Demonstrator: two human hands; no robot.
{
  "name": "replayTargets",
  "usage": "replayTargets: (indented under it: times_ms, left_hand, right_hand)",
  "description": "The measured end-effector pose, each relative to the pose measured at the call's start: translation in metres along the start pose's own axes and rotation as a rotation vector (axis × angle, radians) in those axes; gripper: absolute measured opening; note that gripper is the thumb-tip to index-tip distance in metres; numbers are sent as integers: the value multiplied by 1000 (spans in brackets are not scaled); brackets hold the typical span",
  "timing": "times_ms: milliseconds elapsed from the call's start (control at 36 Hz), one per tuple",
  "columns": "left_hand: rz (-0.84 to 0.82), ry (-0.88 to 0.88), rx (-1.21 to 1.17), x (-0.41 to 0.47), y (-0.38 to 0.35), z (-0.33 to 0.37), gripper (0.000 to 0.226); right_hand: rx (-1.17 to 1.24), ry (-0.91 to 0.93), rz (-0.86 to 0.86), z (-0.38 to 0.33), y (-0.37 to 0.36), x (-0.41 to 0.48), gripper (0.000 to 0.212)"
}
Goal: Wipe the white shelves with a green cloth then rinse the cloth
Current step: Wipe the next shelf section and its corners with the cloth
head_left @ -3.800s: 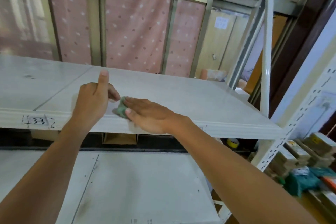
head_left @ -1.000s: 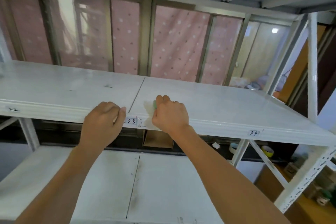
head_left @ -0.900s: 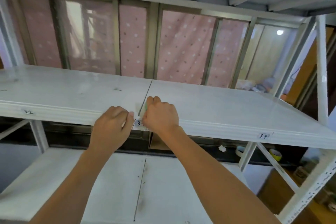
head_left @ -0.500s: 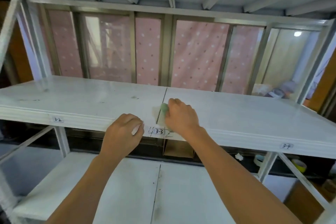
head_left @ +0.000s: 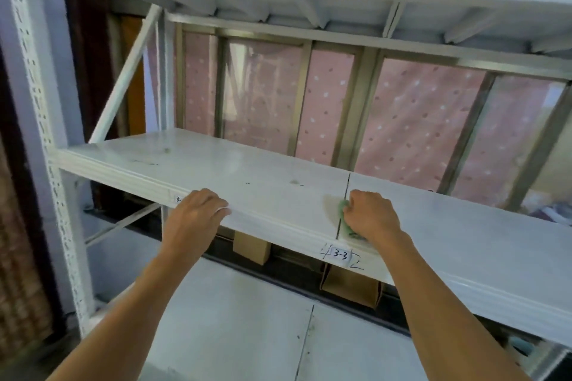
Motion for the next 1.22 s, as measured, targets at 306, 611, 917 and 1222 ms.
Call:
replayTargets:
  times_ms: [306, 611, 917, 1222]
  left_hand:
    - [9, -97, -156, 2, 2, -77, 7]
    - [-206, 72, -362, 14, -11, -113, 25]
    - [-455, 338, -292, 31, -12, -107, 37]
    - [-491, 360, -224, 35, -13, -102, 56]
  right_hand:
    - [-49, 137, 20, -114, -15, -13, 19]
    - [-44, 44, -3, -211, -18, -9, 18]
    - [-290, -229, -76, -73, -32, 33, 33]
    - [-145, -115, -153, -64, -73, 113, 33]
Point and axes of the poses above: each hand's wrist, its own x-axis towards the middle knuckle, its own y-axis out of the back of the hand, z = x × y, the point moved 1 cm from there along x, towards the middle knuckle, and after that the axes turned 13 degrees about z, right-handed, at the moved point
